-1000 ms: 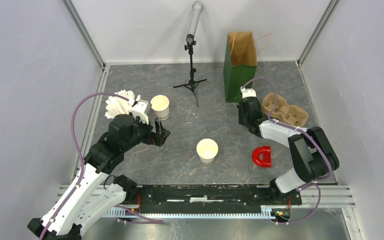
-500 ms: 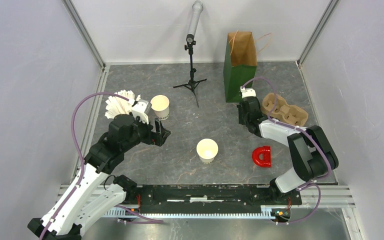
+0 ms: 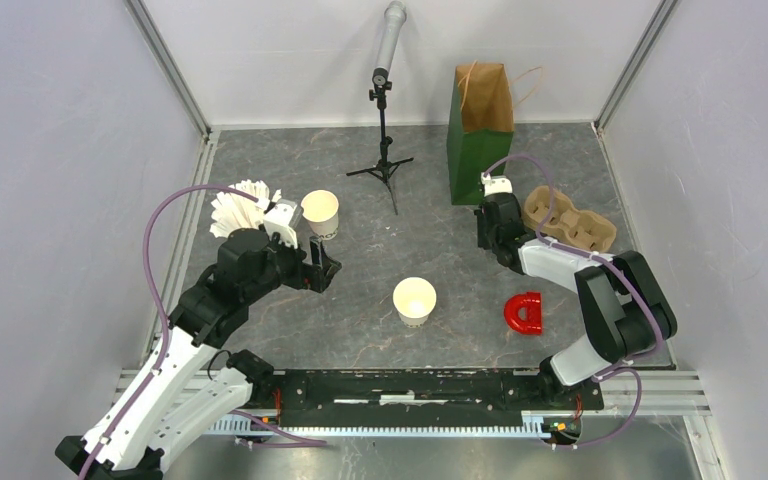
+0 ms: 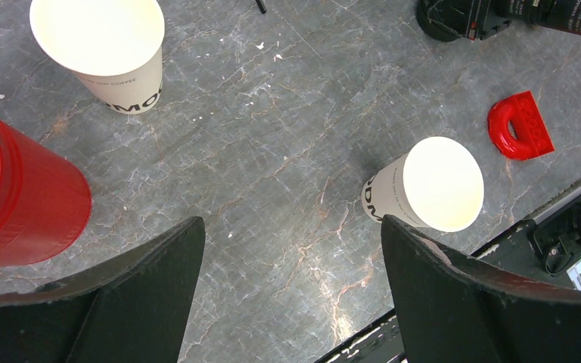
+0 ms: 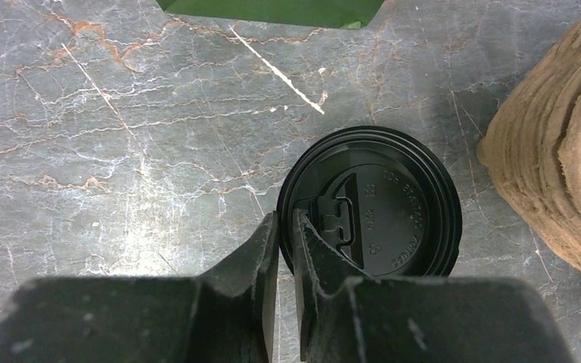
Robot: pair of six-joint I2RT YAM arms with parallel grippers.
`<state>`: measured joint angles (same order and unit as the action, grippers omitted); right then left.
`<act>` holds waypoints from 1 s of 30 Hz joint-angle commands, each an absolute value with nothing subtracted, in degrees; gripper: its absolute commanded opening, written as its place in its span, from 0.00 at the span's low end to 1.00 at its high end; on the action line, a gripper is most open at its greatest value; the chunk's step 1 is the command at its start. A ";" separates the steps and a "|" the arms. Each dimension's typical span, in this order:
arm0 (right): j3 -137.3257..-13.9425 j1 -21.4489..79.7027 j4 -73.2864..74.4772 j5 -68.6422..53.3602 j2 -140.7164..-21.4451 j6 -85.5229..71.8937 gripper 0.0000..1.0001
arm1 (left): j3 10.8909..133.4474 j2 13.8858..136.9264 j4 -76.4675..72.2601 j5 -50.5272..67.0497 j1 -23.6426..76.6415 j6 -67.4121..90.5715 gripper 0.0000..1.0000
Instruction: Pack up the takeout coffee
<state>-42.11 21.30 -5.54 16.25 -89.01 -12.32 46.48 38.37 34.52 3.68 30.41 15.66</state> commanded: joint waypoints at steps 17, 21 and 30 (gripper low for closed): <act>-43.16 21.01 -7.12 15.13 -88.98 -12.16 0.05 | 46.47 38.15 32.21 3.78 30.60 16.70 0.92; -42.48 20.85 -7.90 13.48 -88.25 -12.42 0.00 | 46.46 38.18 32.18 3.81 30.59 16.62 0.92; -39.45 19.95 -9.13 9.89 -83.61 -15.29 0.00 | 46.51 38.35 32.19 4.45 30.65 16.66 0.92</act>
<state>-40.66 20.67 -6.57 11.53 -87.46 -13.47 46.48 38.35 34.52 3.62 30.41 15.68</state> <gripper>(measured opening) 0.007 0.921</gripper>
